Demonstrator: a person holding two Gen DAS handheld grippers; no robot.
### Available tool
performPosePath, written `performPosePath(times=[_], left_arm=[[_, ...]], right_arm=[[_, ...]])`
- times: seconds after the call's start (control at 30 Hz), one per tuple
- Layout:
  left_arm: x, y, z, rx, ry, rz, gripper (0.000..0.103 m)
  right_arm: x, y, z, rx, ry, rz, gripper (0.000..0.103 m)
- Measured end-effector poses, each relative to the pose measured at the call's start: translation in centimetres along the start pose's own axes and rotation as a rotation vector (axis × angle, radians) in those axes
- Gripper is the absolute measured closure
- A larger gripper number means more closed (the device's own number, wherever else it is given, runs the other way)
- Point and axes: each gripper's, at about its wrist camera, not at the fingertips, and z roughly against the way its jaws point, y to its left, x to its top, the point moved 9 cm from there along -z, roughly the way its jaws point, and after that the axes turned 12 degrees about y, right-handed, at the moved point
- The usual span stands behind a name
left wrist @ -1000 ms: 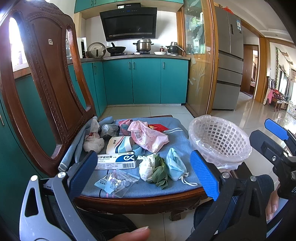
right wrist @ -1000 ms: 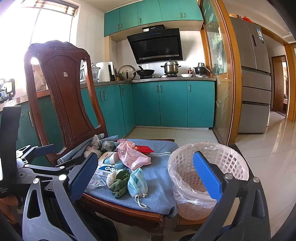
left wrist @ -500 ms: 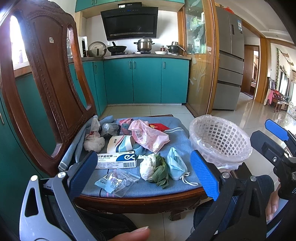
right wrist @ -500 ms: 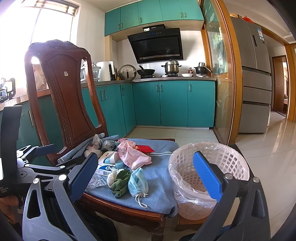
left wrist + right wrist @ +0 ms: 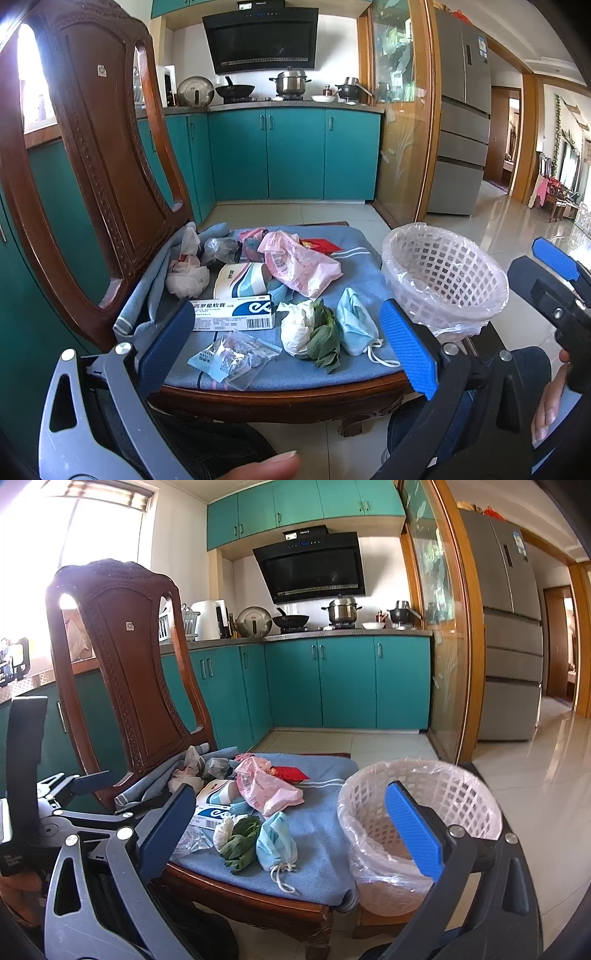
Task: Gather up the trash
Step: 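Lower the right gripper onto the light-blue face mask and close it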
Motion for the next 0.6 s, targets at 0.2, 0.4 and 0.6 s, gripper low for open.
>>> performPosePath(times=[0.2, 0.4, 0.6], left_arm=[[-0.3, 3.2, -1.6, 0.087, 0.048, 0.073, 0.003], [-2.1, 9.3, -3.9, 0.198, 0.134, 0.157, 0.003], [-5.7, 10.3, -8.2, 0.089, 0.316, 0.187, 0.023]], right_arm=[[-0.5, -2.5, -2.6, 0.12, -0.003, -0.141, 0.003], [-4.4, -3.1, -8.6, 0.135, 0.325, -0.081, 0.003], [-7.8, 0.1, -12.4, 0.179, 0.471, 0.071, 0.025]])
